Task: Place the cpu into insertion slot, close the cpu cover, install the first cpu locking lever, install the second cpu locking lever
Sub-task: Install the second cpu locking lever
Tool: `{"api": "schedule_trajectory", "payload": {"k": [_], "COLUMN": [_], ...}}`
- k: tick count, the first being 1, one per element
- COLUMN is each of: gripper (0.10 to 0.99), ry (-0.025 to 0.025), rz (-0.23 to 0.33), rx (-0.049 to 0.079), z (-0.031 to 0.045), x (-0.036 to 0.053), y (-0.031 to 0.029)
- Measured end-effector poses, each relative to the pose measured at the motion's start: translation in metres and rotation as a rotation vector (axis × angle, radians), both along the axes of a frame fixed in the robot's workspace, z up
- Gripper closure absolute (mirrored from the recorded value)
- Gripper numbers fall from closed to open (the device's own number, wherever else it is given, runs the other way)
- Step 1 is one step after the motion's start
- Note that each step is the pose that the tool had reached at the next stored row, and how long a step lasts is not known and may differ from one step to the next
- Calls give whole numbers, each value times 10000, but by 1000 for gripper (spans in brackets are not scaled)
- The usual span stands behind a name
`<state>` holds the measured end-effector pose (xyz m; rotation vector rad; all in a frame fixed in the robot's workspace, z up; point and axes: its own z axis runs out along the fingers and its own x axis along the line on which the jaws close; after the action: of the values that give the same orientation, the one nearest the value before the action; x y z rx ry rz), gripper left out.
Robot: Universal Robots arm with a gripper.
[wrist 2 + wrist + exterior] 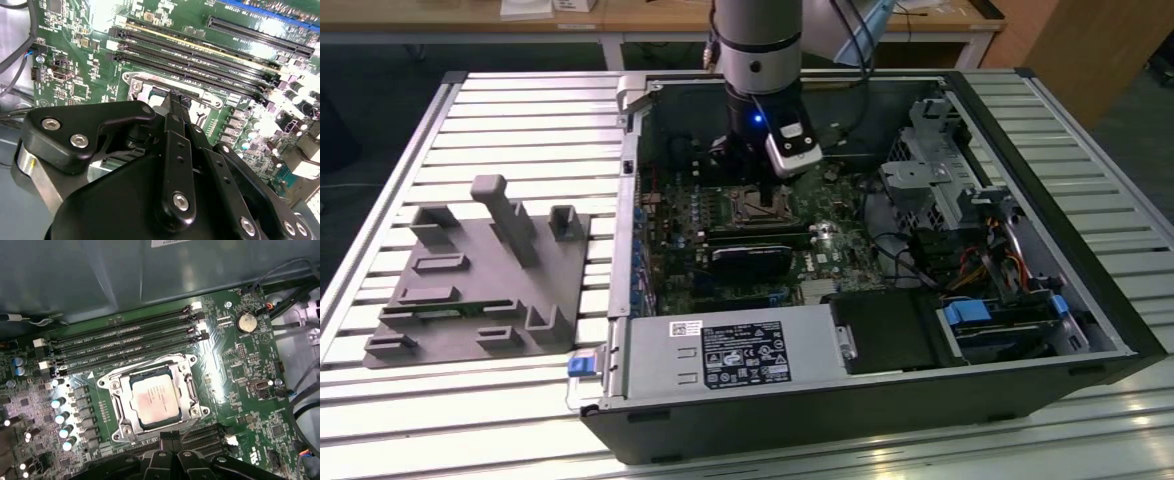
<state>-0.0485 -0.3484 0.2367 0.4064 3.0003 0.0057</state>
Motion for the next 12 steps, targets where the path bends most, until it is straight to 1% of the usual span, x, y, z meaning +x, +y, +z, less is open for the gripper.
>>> {"api": "schedule_trajectory", "payload": {"k": [3,5,9,12], "gripper": [980,980,980,980], "ry": [1,1,0,1], "rz": [0,-1,2,26], "rx": [55,135,451,607], "z": [14,14,-1,-27], "x": [0,0,0,-9], "y": [-47,-89,-162,-204]}}
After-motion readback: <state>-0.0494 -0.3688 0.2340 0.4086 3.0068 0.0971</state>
